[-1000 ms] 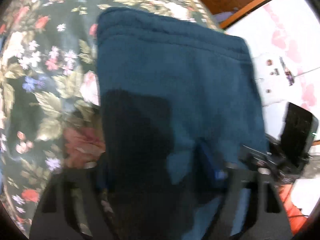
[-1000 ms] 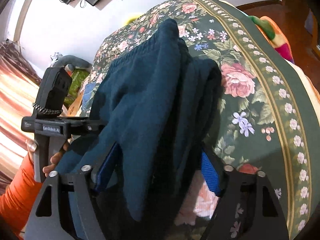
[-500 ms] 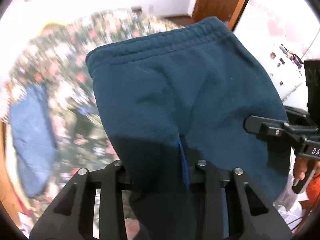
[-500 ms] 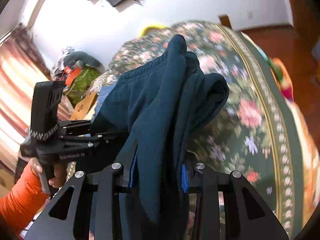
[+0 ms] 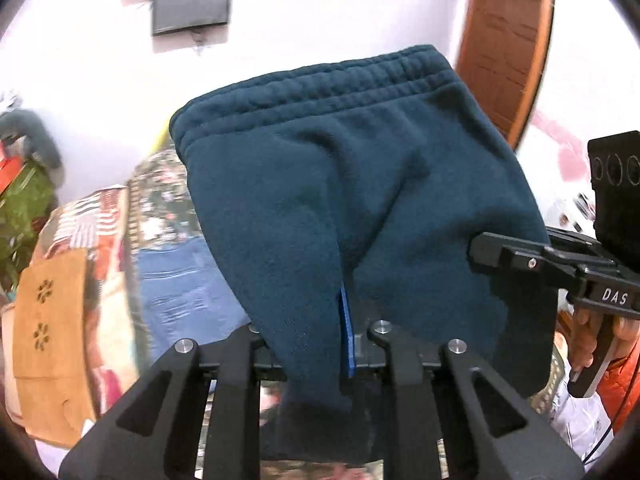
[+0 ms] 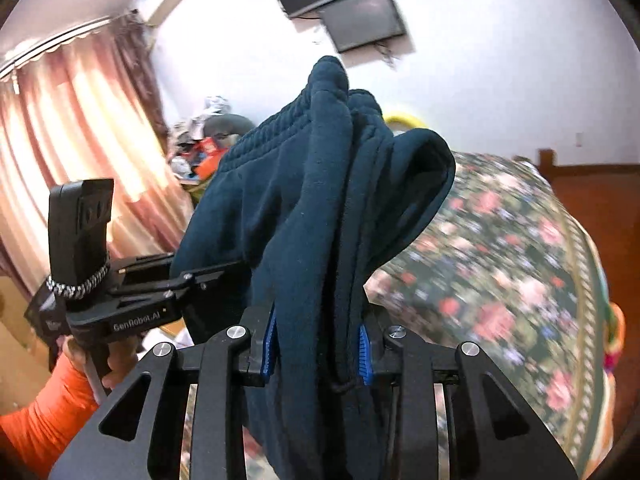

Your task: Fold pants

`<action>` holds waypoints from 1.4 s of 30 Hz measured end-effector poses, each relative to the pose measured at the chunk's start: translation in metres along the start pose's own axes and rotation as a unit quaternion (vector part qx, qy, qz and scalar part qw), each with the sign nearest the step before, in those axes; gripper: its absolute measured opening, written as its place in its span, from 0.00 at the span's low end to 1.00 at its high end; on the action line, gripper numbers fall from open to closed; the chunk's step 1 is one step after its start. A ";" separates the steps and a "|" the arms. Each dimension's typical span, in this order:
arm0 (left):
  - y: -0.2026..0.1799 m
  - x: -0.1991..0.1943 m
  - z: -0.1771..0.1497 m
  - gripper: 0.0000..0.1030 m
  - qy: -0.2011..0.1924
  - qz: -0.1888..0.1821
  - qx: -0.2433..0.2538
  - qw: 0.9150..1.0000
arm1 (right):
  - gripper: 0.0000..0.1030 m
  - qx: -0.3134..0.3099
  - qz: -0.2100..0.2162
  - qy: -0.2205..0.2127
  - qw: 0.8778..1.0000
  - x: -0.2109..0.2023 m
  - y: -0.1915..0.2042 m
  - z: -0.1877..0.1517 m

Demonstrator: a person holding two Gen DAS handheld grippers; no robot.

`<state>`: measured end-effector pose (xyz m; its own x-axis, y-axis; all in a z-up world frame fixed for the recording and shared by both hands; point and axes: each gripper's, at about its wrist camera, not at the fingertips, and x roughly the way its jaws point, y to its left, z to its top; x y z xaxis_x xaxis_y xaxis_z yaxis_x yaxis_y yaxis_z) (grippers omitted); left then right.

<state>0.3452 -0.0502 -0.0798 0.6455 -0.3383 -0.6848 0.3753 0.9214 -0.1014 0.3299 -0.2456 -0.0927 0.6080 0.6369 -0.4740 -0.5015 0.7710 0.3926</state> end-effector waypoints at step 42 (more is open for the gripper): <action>0.235 0.224 -0.062 0.49 0.159 0.128 -0.155 0.966 | 0.31 -0.051 -0.053 0.191 0.979 0.277 -0.037 -0.019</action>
<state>0.5370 0.1027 -0.3017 0.4345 -0.0609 -0.8986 -0.0193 0.9969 -0.0769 0.5056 -0.0976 -0.2538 0.3954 0.4918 -0.7758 -0.5189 0.8165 0.2531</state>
